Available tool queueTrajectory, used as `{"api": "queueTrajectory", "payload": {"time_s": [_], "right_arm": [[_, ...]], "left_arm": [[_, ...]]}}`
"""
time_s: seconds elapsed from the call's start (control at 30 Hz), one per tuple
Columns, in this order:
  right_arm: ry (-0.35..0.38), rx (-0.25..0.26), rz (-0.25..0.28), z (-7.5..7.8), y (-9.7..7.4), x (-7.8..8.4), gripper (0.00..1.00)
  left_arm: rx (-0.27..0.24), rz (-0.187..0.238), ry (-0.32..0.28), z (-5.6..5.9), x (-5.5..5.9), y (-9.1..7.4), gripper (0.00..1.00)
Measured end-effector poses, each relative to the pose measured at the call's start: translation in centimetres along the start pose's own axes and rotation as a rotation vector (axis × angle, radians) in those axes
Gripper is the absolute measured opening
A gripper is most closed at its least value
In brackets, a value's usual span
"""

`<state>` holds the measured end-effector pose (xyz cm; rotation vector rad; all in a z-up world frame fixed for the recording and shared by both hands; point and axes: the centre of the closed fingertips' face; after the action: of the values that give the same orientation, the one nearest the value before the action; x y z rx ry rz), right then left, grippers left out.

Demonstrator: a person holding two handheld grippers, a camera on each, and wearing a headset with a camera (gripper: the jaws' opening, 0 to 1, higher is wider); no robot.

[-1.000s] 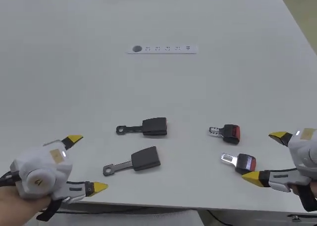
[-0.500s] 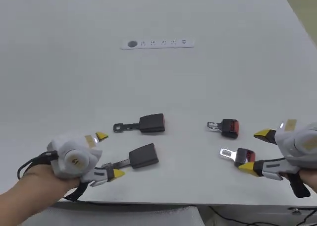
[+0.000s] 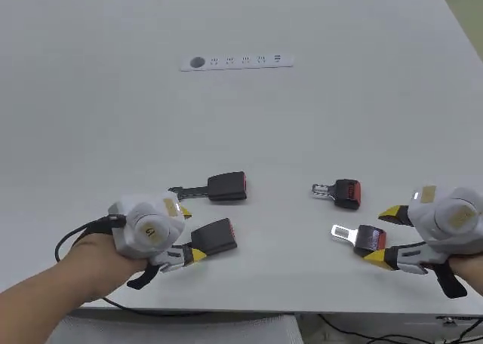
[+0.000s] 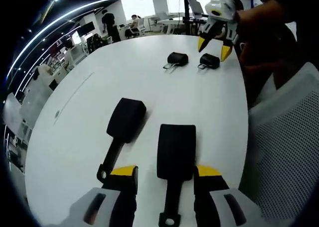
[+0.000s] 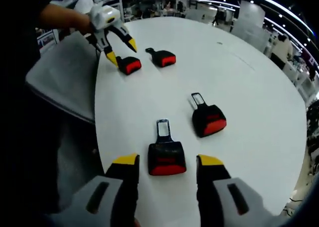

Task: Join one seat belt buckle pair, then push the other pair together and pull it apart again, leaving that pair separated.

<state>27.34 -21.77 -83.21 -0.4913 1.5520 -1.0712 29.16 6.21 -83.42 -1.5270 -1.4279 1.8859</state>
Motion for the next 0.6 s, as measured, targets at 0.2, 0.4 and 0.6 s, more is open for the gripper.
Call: {"api": "queueTrajectory", "payload": {"time_s": [0.2,0.4,0.6], "right_arm": [[-0.057,-0.049,-0.036,-0.3,0.8,0.5,0.42],[-0.078,-0.069,-0.06,0.0,1.1,0.7,0.4],[-0.104,-0.098,-0.079,-0.2,1.6,1.0,0.34]], "left_arm": [[0.028,-0.016,0.022,0.7,-0.5,0.8,0.41],[0.046,-0.069,0.102,1.4,-0.1,1.3,0.36],[0.088,-0.08,0.168,1.5,-0.3,1.6,0.35]]}}
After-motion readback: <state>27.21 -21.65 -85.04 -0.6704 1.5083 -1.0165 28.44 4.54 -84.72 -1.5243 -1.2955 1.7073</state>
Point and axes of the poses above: the centre of the closed fingertips' face, and the gripper's own axes: y roughly forward along the fingers, z roughly to its right, x roughly out of its underside, and after that the axes turned 5 degrees about -y, right-handed
